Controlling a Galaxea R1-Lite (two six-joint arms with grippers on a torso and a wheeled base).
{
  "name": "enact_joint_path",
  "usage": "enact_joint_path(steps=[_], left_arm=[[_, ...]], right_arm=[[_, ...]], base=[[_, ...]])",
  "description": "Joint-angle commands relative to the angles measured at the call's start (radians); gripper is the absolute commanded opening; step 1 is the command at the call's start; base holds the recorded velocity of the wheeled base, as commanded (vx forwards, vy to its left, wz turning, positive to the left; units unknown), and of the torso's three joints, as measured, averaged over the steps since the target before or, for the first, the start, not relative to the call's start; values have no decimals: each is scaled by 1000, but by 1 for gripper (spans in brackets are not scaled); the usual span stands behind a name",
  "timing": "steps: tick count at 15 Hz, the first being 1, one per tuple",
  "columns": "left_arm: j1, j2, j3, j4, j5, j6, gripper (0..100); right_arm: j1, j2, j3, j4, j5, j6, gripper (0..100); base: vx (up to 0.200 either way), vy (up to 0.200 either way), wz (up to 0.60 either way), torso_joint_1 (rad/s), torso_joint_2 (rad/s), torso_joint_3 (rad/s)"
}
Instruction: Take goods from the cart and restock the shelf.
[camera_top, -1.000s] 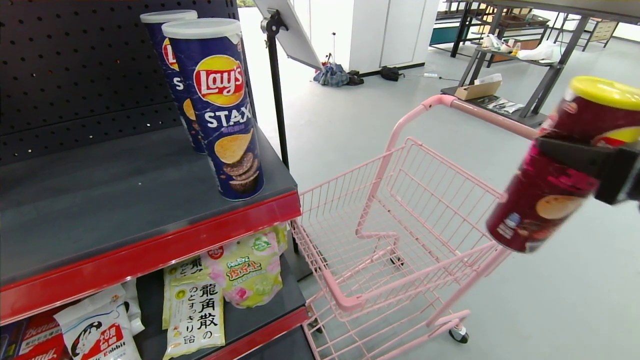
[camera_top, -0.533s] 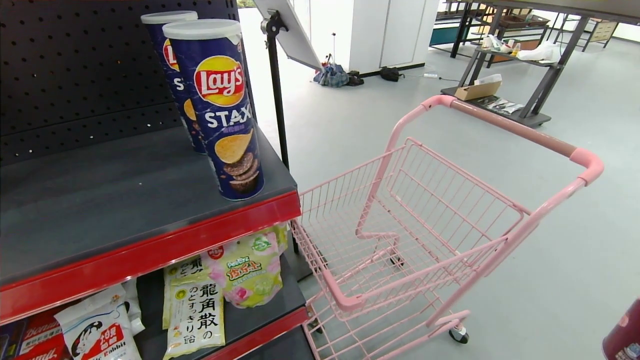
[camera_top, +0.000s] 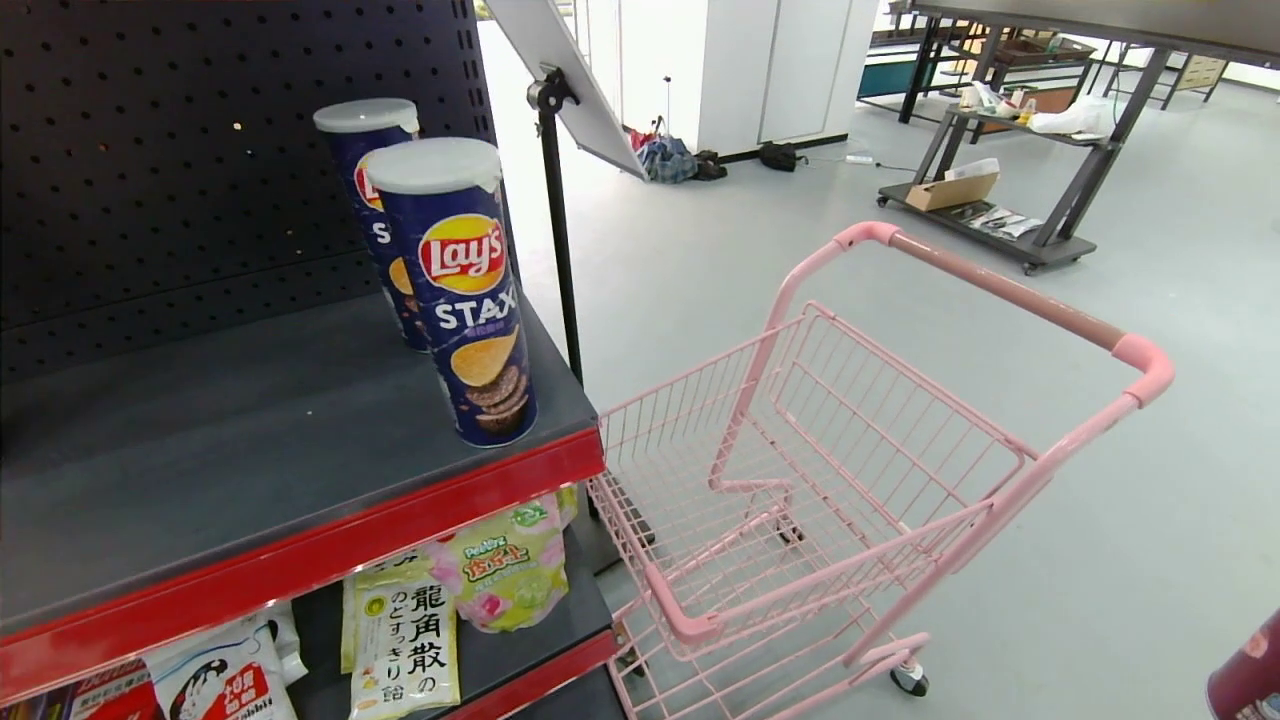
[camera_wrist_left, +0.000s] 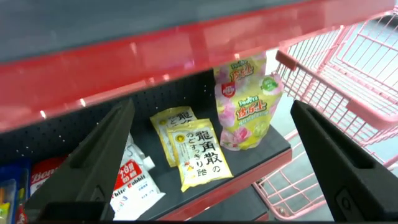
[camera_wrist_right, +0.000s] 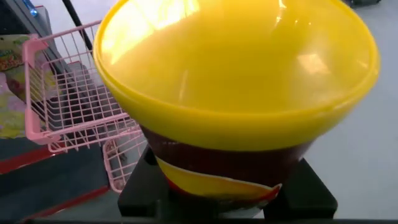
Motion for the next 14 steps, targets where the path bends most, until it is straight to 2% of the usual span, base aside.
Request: enact_joint_path(steps=[1,6,14], left_arm=[[0,1,0,0,0,0,100],[0,1,0,0,0,1,100],[0,1,0,0,0,1,100]], right_arm=[[1,6,-2,0,4,-1,0],[2,15,-2,-2,20,-1,0],[2,54,-34,-5,27,-2,0]], base=[[0,0,0,207,-564,-373],[0,0,0,212,-552,-343],[0,0,0,160,-383,-226]])
